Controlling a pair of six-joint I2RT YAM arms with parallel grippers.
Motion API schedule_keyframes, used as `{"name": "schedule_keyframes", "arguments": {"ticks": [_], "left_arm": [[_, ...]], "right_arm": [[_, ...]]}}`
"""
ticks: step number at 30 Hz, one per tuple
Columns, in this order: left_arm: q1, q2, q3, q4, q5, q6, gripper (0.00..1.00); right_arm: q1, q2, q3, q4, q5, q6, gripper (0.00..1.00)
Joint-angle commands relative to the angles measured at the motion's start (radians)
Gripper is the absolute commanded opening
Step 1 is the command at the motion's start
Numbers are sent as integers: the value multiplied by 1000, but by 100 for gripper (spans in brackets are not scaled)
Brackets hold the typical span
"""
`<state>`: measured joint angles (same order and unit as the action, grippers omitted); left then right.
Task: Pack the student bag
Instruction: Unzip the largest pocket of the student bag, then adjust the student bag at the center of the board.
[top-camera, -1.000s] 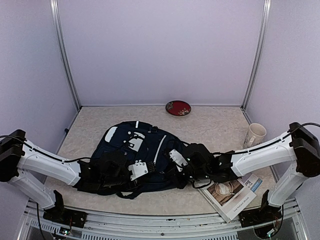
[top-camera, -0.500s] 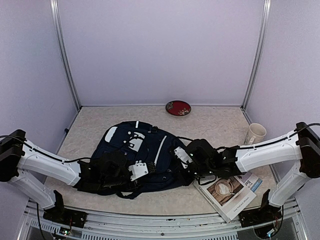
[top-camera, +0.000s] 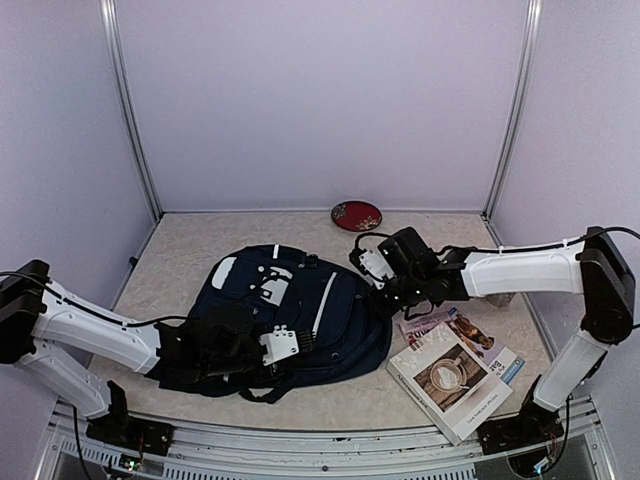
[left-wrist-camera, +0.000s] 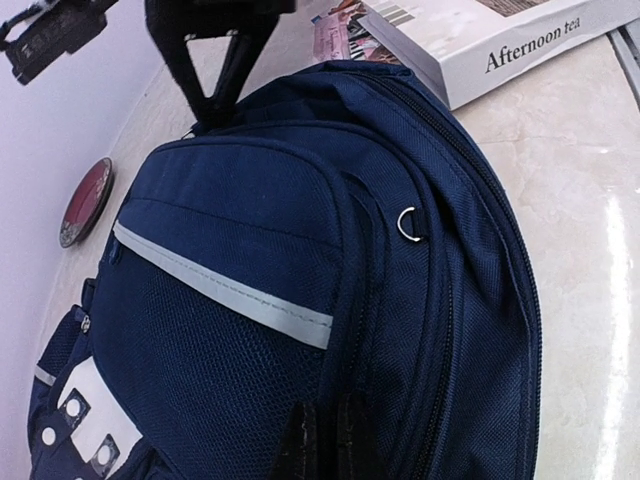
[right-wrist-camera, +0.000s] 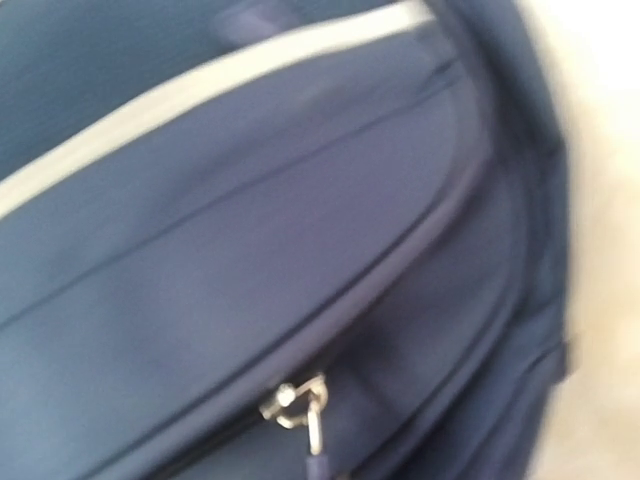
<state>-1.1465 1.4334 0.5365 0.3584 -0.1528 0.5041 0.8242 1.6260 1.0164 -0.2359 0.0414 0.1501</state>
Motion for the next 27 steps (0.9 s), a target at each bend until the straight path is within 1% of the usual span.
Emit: {"name": "schedule_keyframes", "arguments": {"ticks": [1,5,9,11,12,14,15,17,18,19,20,22,24,26,27], "left_arm": [[-28,-36,-44,-22,72,27,0],[-29,-43,-56,-24,93,33,0],[-32,-49,-58,-29,88,14,0],[-31,-57,-65,-2,15,-31,0],[-30,-63,-64,7,-74,-66,4],[-29,-80,-25,-37,-228,-189,47],[-29,-96,9,-108,-274,-258,61],[-32,-143,73,-250,-276,-400,75],[-35,-169,90,-307,-254,-461,80],[-38,-198,101,-350,-227,-522,82],[-37,-222,113,-411,-201,-590,82],[-33,-247,151,-555,-165,-781,76],[-33,-246,189,-700,-117,-925,70],[-34,-232,195,-811,-19,-1016,66],[-34,-216,191,-842,32,-1050,63]], "right_arm": [[-107,84,121,-26,159,-102,0],[-148,186,255,3,115,-139,0],[-149,301,366,-12,48,-152,0],[-149,332,362,-3,31,-139,0],[-149,338,346,8,-3,-128,0],[-149,336,304,35,-48,-101,0],[-147,332,280,52,-73,-89,0],[-137,328,240,75,-102,-74,0],[-131,329,230,77,-104,-71,0],[-126,330,225,76,-105,-69,0],[-123,332,223,74,-111,-66,0],[-122,332,220,75,-140,-50,0],[-122,325,218,77,-160,-32,0],[-122,321,217,74,-172,-15,0],[-121,322,217,71,-176,-12,0]]}}
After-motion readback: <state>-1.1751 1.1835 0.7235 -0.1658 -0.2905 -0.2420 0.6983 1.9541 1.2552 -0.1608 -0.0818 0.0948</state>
